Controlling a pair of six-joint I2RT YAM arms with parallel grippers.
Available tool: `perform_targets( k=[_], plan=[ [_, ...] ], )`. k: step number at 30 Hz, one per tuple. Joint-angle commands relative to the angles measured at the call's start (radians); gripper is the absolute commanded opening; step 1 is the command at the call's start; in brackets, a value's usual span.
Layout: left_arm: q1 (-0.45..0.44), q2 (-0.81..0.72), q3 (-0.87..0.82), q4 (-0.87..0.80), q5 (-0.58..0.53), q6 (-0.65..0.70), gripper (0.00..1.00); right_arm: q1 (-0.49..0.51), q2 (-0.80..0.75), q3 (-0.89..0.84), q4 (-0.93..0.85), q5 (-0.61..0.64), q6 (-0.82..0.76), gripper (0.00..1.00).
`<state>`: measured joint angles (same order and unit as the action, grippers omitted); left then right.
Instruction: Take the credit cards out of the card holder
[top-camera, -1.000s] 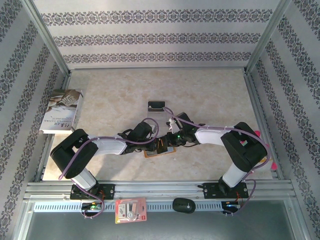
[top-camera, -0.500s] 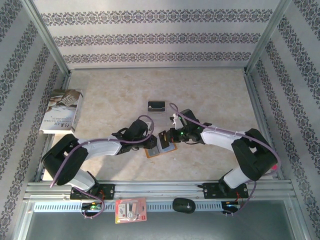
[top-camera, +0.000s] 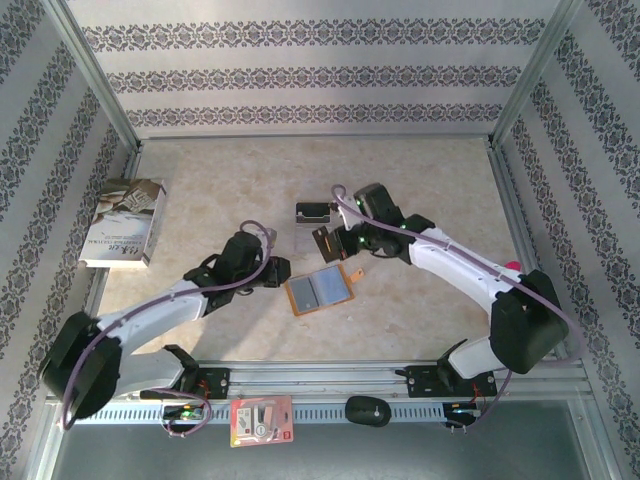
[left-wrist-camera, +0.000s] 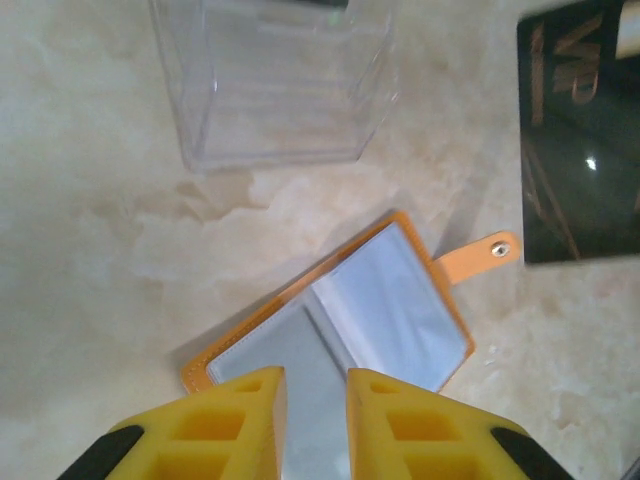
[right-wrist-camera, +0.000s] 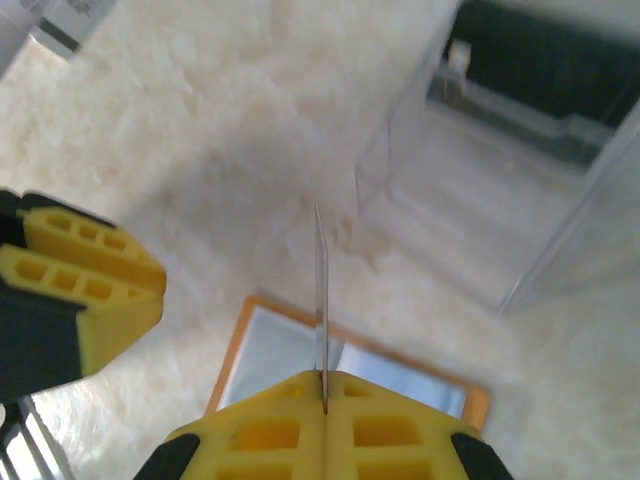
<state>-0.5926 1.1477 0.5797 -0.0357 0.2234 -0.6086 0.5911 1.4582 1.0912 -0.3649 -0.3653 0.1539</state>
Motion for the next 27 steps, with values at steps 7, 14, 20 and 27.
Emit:
perform_targets(
  k=[7,14,20,27],
  plan=[
    [0.063,-0.109,-0.008,-0.169,-0.001,0.051,0.26,0.015,0.246,0.387,-0.322,0.128,-0.577,0.0],
    [0.089,-0.111,0.001,-0.189,0.014,0.045,0.27,0.015,0.442,0.657,-0.425,0.283,-0.8,0.0],
    [0.114,-0.085,0.027,-0.216,0.03,0.052,0.27,0.015,0.521,0.743,-0.436,0.298,-0.937,0.0],
    [0.141,-0.029,0.042,-0.208,0.054,0.05,0.26,0.007,0.597,0.77,-0.435,0.327,-1.046,0.0]
  ],
)
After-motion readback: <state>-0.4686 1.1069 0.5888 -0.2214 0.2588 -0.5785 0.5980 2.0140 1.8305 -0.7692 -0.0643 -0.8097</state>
